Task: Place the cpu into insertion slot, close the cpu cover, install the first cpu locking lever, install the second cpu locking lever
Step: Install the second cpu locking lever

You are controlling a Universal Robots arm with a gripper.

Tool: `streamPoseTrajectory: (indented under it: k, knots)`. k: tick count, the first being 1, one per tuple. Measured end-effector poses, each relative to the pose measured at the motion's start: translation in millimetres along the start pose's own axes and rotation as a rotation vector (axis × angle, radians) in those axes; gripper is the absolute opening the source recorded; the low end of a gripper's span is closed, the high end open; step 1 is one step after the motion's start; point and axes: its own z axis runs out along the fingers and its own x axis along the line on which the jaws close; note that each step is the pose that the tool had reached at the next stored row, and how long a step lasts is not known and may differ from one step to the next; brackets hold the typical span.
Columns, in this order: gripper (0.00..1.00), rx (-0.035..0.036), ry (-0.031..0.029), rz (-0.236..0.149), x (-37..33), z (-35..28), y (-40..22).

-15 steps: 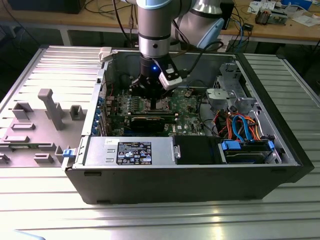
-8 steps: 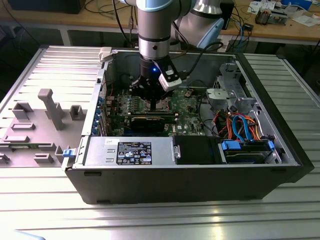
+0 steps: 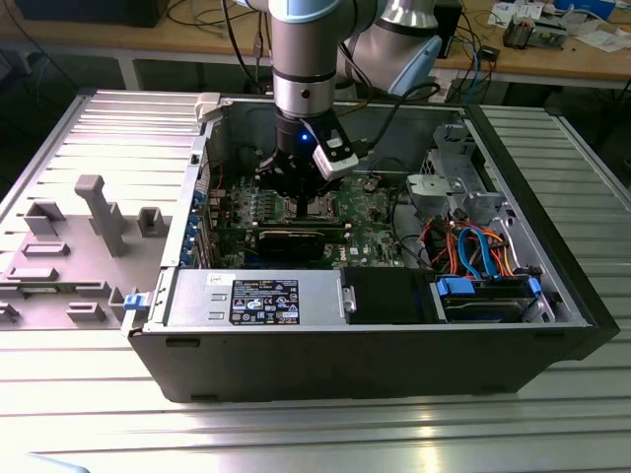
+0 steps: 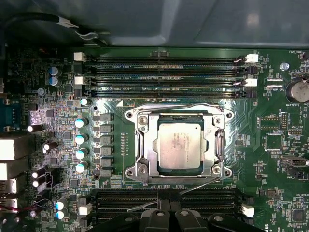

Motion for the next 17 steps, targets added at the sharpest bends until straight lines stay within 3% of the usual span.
streamPoseTrajectory:
  k: [2, 6, 11, 13, 17]
  knots:
    - [0.11, 0.0000, 0.0000, 0.000, 0.0, 0.1, 0.0]
    - [0.11, -0.0002, -0.0002, -0.001, 8.2, 0.9, -0.6]
    - [0.11, -0.0017, -0.0013, -0.014, 10.7, 3.2, -6.8]
    - [0.11, -0.0124, -0.0017, -0.018, 11.1, 4.1, -7.0]
    - [0.11, -0.0265, -0.0027, -0.026, 13.6, 5.9, -8.6]
